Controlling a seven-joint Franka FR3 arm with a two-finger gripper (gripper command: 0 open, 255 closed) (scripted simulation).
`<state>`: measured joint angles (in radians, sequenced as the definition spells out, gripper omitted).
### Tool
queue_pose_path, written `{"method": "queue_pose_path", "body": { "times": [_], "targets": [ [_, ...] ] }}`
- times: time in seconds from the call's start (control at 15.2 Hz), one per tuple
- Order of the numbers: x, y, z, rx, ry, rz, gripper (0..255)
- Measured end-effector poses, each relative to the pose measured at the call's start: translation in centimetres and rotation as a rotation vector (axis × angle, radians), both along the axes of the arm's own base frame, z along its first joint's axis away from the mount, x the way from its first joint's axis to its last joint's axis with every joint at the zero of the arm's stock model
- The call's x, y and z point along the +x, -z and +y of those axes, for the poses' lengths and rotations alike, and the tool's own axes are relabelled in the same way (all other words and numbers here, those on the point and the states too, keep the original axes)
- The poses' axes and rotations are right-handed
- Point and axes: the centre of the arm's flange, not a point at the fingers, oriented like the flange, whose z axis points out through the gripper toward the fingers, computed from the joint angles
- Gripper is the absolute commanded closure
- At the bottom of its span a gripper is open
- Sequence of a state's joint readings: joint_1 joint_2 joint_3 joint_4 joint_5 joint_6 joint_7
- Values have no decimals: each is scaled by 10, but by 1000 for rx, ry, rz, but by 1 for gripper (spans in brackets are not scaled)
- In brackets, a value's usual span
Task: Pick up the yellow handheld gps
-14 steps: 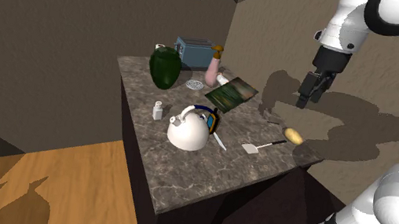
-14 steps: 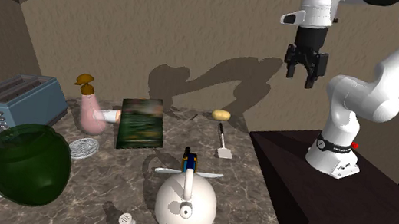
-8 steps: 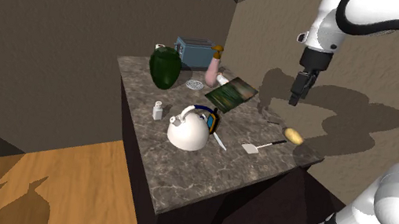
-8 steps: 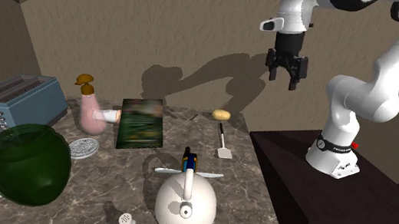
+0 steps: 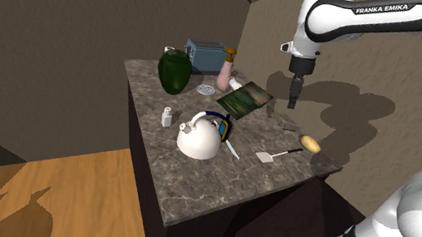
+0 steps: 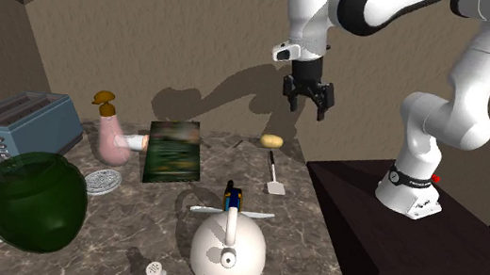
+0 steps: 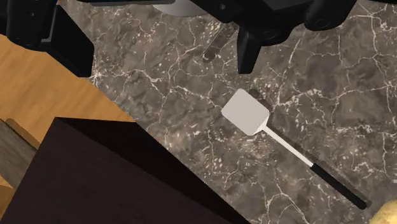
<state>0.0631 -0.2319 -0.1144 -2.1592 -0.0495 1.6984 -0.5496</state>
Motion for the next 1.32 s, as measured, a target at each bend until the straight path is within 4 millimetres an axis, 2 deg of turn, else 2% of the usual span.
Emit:
{"method": "queue_pose_path", "body": {
  "times": [0.13, 0.53, 0.79, 1.06, 1.32],
  "targets": [
    [29, 16, 0, 7, -81, 23, 0],
    [98, 67, -1, 28, -324, 92, 0],
    [143, 96, 21, 43, -488, 138, 0],
    [185, 135, 39, 57, -649, 184, 0],
    [217, 173, 66, 72, -807, 229, 0]
  ]
}}
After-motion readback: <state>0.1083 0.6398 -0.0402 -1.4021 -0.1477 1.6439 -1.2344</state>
